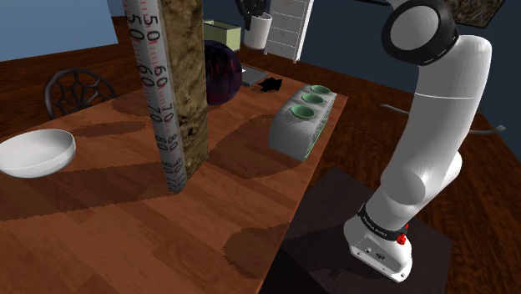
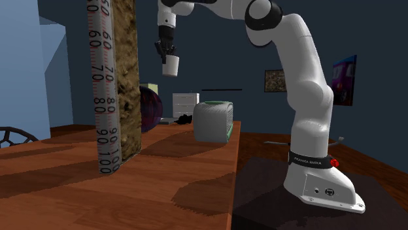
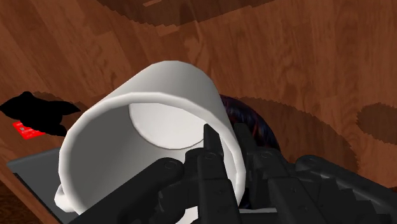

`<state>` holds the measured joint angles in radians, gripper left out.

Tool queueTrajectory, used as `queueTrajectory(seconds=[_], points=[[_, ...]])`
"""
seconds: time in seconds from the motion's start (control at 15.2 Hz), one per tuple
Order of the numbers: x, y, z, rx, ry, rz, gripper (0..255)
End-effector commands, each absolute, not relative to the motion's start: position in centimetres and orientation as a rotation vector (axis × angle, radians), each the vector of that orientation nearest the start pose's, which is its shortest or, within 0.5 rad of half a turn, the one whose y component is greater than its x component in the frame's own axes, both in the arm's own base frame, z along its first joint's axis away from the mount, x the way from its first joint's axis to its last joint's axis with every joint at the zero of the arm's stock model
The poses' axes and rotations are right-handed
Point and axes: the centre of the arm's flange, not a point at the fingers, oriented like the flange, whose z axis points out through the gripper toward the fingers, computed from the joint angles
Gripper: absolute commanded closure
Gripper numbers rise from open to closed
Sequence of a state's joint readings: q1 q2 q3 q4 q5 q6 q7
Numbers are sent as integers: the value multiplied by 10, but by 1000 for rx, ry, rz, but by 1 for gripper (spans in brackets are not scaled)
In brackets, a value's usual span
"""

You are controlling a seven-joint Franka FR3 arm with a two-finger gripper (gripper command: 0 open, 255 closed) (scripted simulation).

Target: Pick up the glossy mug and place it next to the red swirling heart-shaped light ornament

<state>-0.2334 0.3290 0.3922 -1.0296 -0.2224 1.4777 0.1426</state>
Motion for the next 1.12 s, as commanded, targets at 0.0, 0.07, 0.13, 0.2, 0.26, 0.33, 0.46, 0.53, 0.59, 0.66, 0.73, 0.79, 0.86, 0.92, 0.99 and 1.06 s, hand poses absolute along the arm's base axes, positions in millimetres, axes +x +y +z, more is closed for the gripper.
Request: queueTrajectory(seconds=[0.0, 0.07, 0.13, 0.2, 0.26, 0.33, 0.46, 0.53, 0.59, 0.66, 0.73, 0.79, 0.86, 0.92, 0.99, 1.06], points=[[633, 19, 672, -3207, 77, -245, 255], [633, 19, 667, -3207, 77, -245, 255], [633, 19, 661, -3207, 77, -245, 255], [633, 19, 656, -3207, 77, -245, 255], [633, 19, 651, -3207, 77, -245, 255], [633, 19, 645, -3207, 77, -245, 255], [633, 19, 635, -3207, 77, -245, 255], [633, 19, 630, -3207, 77, -245, 255], [633, 19, 624, -3207, 77, -245, 255], [633, 19, 619, -3207, 77, -245, 255], [633, 19, 614, -3207, 77, -245, 255], [633, 19, 608, -3207, 77, -245, 255], [633, 19, 603, -3207, 77, -245, 255], [633, 19, 598, -3207, 77, -245, 255], [633, 19, 593, -3207, 77, -245, 255], [633, 19, 587, -3207, 77, -245, 255]])
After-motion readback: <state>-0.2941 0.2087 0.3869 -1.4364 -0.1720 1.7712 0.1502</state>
